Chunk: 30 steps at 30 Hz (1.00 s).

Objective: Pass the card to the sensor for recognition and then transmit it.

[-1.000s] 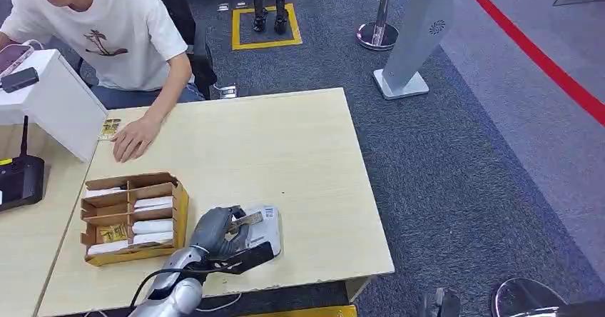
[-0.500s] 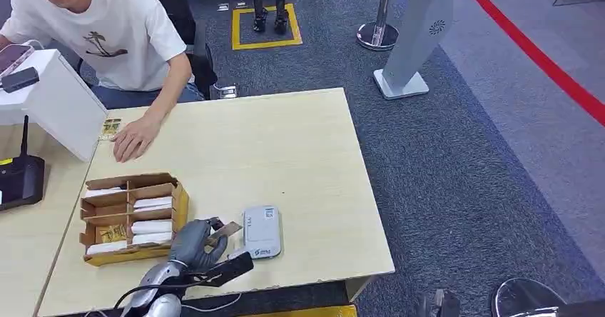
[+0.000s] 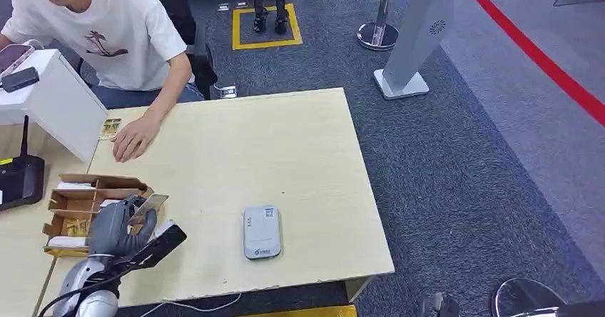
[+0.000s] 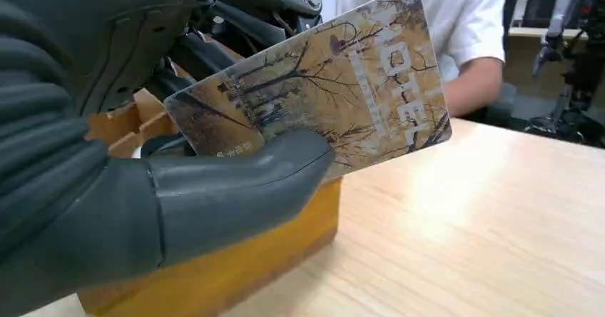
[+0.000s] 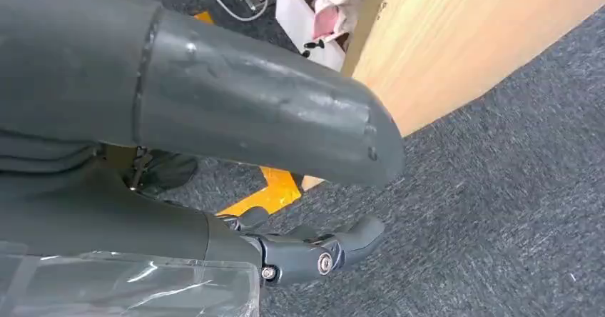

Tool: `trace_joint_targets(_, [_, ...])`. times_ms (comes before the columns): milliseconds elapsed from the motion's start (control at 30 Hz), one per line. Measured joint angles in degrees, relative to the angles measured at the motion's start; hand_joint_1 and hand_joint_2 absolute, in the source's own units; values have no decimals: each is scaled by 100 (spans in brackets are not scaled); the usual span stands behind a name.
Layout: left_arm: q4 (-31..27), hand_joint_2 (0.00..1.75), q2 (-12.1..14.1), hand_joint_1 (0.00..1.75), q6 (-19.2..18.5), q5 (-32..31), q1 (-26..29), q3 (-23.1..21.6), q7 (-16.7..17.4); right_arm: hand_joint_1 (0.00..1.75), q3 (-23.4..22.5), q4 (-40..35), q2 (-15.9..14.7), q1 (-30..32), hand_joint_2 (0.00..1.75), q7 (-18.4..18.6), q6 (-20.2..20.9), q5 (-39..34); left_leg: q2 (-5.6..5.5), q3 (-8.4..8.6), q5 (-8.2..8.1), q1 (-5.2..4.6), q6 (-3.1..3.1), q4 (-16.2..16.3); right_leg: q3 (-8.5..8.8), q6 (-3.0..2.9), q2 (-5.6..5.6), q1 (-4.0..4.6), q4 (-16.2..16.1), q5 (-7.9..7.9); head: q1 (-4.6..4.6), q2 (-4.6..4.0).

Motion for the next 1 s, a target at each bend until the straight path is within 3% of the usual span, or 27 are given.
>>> trace_joint_targets(233, [-149,175,88,175,195,258,39,326,-18,0,0,4,9,-2,0,-4,-42,92,2,0,0,-1,0,1,1,1,2,-1,-1,2,2,0])
trace_joint_targets(433, [-216,175,332,175,498,831,-47,1432,-315,0,2,-35,9,-9,0,-15,-138,127,3,4,1,1,-2,-1,0,-2,4,1,1,0,0,0])
trace_joint_targets(700, [-166,175,258,175,957,1008,-30,2486,-601,0,15,-234,-37,2,0,53,-140,241,2,1,1,0,-2,-1,0,-2,4,0,-1,-1,2,0])
trace_joint_targets(833, [246,175,380,175,949,1001,-328,2961,-640,0,74,-339,-57,-14,0,129,-146,358,0,1,3,1,-3,-1,0,-2,-5,0,-1,-1,2,0])
trace_joint_targets(1000, [1019,175,606,175,892,809,-1122,3097,-621,0,203,-431,-72,-143,0,223,-190,435,-5,2,14,3,-14,-1,1,-9,-8,1,2,10,2,0])
